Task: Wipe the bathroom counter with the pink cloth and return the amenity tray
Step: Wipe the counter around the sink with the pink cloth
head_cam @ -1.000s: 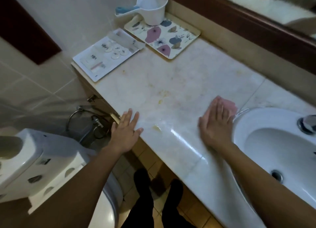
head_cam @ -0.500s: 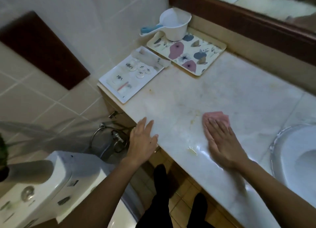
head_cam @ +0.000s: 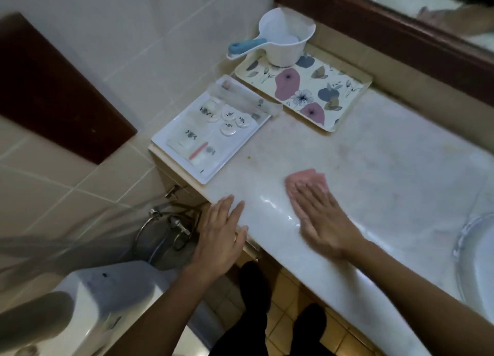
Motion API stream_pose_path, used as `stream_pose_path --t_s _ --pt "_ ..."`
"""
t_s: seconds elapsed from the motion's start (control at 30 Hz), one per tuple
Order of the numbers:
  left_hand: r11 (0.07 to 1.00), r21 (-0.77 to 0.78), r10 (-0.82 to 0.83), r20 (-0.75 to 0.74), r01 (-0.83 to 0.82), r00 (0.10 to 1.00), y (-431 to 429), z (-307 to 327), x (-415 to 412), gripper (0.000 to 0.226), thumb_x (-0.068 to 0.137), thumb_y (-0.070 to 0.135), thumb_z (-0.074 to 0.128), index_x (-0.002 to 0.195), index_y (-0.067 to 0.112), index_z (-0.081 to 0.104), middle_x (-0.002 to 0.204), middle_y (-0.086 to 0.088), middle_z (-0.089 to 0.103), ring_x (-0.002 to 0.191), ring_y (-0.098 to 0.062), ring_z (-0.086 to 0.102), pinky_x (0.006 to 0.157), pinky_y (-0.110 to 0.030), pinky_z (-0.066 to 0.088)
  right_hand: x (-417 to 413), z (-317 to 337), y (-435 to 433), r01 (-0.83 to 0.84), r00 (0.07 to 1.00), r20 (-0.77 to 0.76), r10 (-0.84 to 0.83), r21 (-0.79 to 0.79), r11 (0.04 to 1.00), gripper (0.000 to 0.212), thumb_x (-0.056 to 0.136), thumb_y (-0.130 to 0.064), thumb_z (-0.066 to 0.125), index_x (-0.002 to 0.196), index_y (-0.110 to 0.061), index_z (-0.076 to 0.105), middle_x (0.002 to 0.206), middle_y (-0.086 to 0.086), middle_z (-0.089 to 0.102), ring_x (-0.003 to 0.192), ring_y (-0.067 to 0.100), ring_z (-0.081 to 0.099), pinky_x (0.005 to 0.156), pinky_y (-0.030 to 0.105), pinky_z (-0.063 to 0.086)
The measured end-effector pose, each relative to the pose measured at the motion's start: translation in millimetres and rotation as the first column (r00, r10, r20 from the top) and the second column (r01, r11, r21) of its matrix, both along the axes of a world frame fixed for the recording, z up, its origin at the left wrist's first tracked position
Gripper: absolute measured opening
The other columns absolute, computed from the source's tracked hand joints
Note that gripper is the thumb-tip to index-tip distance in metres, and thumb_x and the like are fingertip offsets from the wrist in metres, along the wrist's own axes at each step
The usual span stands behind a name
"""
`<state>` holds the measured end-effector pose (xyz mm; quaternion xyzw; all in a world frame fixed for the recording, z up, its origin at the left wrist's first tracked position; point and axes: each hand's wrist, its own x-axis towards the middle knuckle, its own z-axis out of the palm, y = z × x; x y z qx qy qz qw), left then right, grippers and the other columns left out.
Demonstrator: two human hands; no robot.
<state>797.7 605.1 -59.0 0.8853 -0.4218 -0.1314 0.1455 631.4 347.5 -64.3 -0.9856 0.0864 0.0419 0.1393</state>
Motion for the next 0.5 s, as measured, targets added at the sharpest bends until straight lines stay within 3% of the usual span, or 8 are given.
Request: stream_pose_path --t_s 0.07,0.13,0.17,0.23,0.3,0.37,0.4,0.5 --pt "0.999 -0.039 -0.027 -0.047 0.025 0.999 4.8 0.6 10.5 0.055 0.105 0.043 0.041 0.157 0.027 0.036 0.165 -0.003 0.030 0.152 -0.021 0.023 0.124 -0.037 0.015 9.8 -1.8 -38.1 0.106 0.994 -0.034 -0.106 -0.008 0.994 0.072 0.100 -0.034 0.031 0.166 -0.016 0.012 0.175 0.007 0.008 0.162 0.011 -0.014 0.131 0.036 -0.008" --pt "0.992 -0.124 -0.016 -0.113 0.002 0.993 5.8 3.9 17.7 0.048 0.104 0.039 0.045 0.150 0.025 0.049 0.157 -0.001 0.041 0.144 -0.017 0.033 0.119 -0.032 0.025 44.2 -3.0 -69.3 0.251 0.963 -0.099 -0.252 -0.018 0.968 0.074 0.099 -0.039 0.020 0.168 -0.019 0.003 0.177 0.006 0.002 0.163 0.015 -0.012 0.132 0.045 -0.003" --pt "0.980 -0.187 0.029 -0.170 -0.061 0.985 4.1 7.6 20.8 0.044 0.103 0.035 0.049 0.144 0.023 0.056 0.149 0.001 0.049 0.137 -0.014 0.039 0.115 -0.029 0.031 65.0 -3.7 -75.6 0.299 0.948 -0.111 -0.299 -0.022 0.954 0.075 0.098 -0.042 0.015 0.169 -0.020 0.001 0.177 0.004 0.000 0.163 0.018 -0.009 0.132 0.049 0.001" --pt "0.901 -0.274 0.235 -0.345 -0.337 0.909 -3.3 23.8 29.7 0.032 0.100 0.027 0.055 0.131 0.023 0.065 0.129 0.006 0.057 0.118 -0.008 0.050 0.101 -0.015 0.041 103.7 -3.1 -71.6 0.367 0.925 -0.102 -0.366 -0.010 0.930 0.076 0.098 -0.044 0.015 0.169 -0.019 0.002 0.178 0.002 0.000 0.164 0.022 -0.001 0.131 0.052 0.003" --pt "0.710 -0.212 0.467 -0.572 -0.672 0.674 -9.3 35.6 44.8 0.019 0.099 0.021 0.055 0.115 0.027 0.065 0.111 0.008 0.062 0.098 -0.007 0.059 0.077 -0.007 0.043 134.2 -0.6 -58.8 0.402 0.913 -0.076 -0.401 -0.009 0.916 0.076 0.098 -0.042 0.019 0.169 -0.020 0.003 0.177 0.000 0.003 0.164 0.023 0.002 0.131 0.054 0.002" --pt "0.481 -0.084 0.528 -0.767 -0.873 0.365 -13.0 37.4 64.6 0.010 0.099 0.020 0.053 0.103 0.025 0.061 0.103 -0.002 0.069 0.088 -0.015 0.066 0.070 -0.019 0.047 153.5 3.3 -49.3 0.431 0.899 -0.084 -0.430 -0.013 0.902 0.076 0.098 -0.040 0.020 0.169 -0.019 0.003 0.177 0.000 0.005 0.163 0.022 0.002 0.131 0.055 0.001" --pt "0.410 -0.029 0.507 -0.824 -0.912 0.254 -13.7 36.3 74.3 0.010 0.099 0.020 0.052 0.102 0.024 0.060 0.103 -0.008 0.071 0.085 -0.019 0.067 0.071 -0.024 0.049 159.4 4.6 -45.6 0.427 0.899 -0.095 -0.427 -0.016 0.904 0.077 0.097 -0.041 0.019 0.169 -0.018 0.004 0.177 0.002 0.007 0.163 0.023 0.003 0.130 0.055 0.001" --pt "0.367 0.074 0.450 -0.887 -0.927 0.107 -17.5 36.6 95.9 0.012 0.103 0.021 0.047 0.106 0.020 0.059 0.107 -0.011 0.072 0.084 -0.019 0.067 0.075 -0.028 0.055 171.8 6.6 -26.2 0.345 0.931 -0.132 -0.340 0.018 0.938 0.083 0.092 -0.048 0.013 0.169 -0.017 0.008 0.176 0.007 0.013 0.162 0.033 0.008 0.130 0.056 -0.001"
